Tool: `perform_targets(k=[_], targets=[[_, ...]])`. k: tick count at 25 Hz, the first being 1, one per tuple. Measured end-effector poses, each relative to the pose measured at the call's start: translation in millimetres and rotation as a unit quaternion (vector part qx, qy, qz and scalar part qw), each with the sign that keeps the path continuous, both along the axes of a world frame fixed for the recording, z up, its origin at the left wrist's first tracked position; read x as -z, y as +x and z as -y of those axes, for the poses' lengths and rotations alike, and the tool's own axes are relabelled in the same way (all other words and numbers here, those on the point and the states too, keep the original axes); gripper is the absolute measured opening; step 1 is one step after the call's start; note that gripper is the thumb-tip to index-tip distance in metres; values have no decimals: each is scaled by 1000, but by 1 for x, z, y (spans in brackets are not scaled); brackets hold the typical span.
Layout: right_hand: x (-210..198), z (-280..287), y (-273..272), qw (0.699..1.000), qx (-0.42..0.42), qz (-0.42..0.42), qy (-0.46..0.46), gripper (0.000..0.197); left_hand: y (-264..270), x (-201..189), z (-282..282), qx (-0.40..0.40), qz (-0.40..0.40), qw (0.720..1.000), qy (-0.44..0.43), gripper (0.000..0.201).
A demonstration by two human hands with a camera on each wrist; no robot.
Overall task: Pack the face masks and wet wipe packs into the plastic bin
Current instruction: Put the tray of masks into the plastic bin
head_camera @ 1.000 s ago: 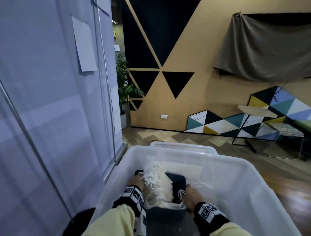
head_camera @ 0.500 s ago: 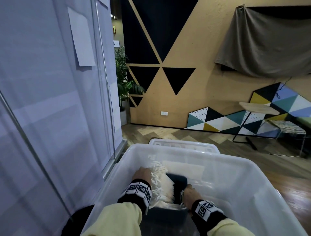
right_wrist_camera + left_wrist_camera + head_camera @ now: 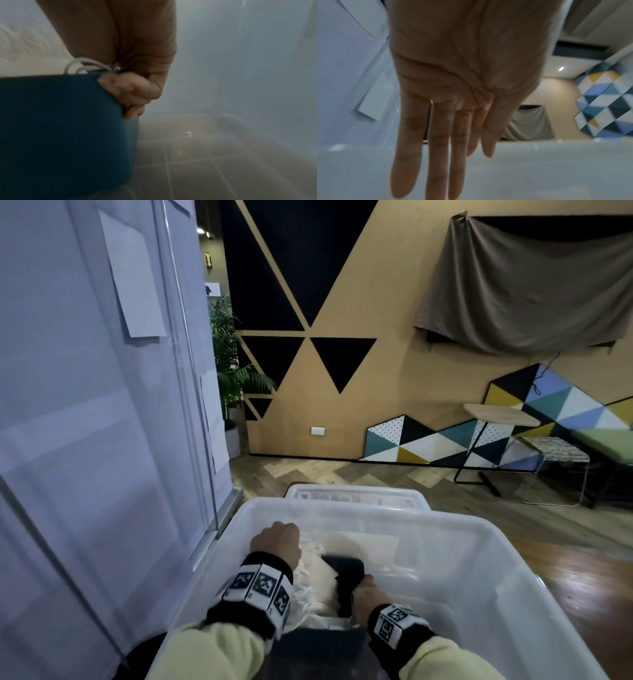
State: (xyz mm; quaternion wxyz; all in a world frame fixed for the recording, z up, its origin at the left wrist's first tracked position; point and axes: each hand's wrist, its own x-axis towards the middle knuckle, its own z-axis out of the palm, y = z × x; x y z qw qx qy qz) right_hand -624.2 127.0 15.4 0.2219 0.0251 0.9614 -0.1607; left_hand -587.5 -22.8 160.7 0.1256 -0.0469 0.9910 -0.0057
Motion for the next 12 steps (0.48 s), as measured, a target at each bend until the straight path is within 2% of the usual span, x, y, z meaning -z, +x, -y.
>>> perform_targets(k=[3, 5, 8, 12], targets=[[-38, -7, 9, 999, -35, 8, -4, 41, 16, -24, -17, 53, -14, 997, 54, 39], [-73, -18, 12, 998, -63, -7, -15, 42, 38, -36, -33, 105, -10, 990, 90, 35], [-128, -47, 17, 998, -62, -16, -23, 32, 73, -41, -57, 162, 34, 977, 131, 33], [-191, -105, 21, 985, -5, -31, -169, 23, 114, -50, -91, 237, 62, 961, 128, 41]])
